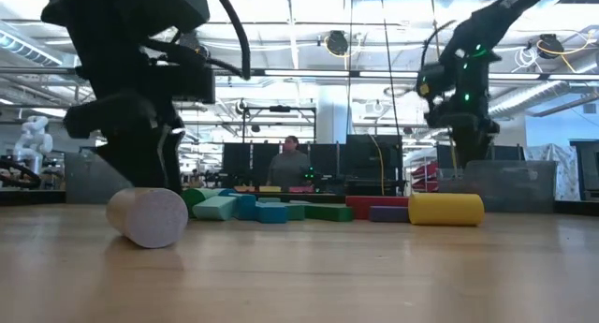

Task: Sort blocks by size
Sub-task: Put the red rectangular block into the left black bin

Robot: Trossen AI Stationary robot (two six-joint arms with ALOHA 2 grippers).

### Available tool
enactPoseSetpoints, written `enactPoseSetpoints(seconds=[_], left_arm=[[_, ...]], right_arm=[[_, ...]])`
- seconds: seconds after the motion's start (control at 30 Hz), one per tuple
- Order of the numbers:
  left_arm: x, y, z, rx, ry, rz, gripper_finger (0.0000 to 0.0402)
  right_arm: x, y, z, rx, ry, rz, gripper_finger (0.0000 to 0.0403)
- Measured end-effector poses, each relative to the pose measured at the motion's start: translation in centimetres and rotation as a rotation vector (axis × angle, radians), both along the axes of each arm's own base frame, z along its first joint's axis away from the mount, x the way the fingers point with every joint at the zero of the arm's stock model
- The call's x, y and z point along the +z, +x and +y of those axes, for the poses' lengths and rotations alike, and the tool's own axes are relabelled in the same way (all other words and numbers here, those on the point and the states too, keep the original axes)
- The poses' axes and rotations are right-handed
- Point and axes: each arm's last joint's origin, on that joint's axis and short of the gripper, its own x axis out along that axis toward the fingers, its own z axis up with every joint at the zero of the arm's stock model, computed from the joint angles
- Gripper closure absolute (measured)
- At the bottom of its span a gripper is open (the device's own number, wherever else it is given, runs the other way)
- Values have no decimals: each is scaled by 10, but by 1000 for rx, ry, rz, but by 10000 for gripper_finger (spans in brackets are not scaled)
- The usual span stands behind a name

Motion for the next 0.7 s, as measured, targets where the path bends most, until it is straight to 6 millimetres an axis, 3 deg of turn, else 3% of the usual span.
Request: enactPoseSetpoints(seconds=[0.33, 0.47, 0.7], left_arm=[[38, -6, 8, 40, 83, -185, 119], [46, 3, 10, -16, 101, -273, 119], [55, 17, 18, -77, 155, -398, 119]], right_arm=[[62, -4, 43, 61, -257, -248, 190], [74, 3, 61, 153, -249, -376, 190], [83, 36, 86, 317, -253, -565, 190]])
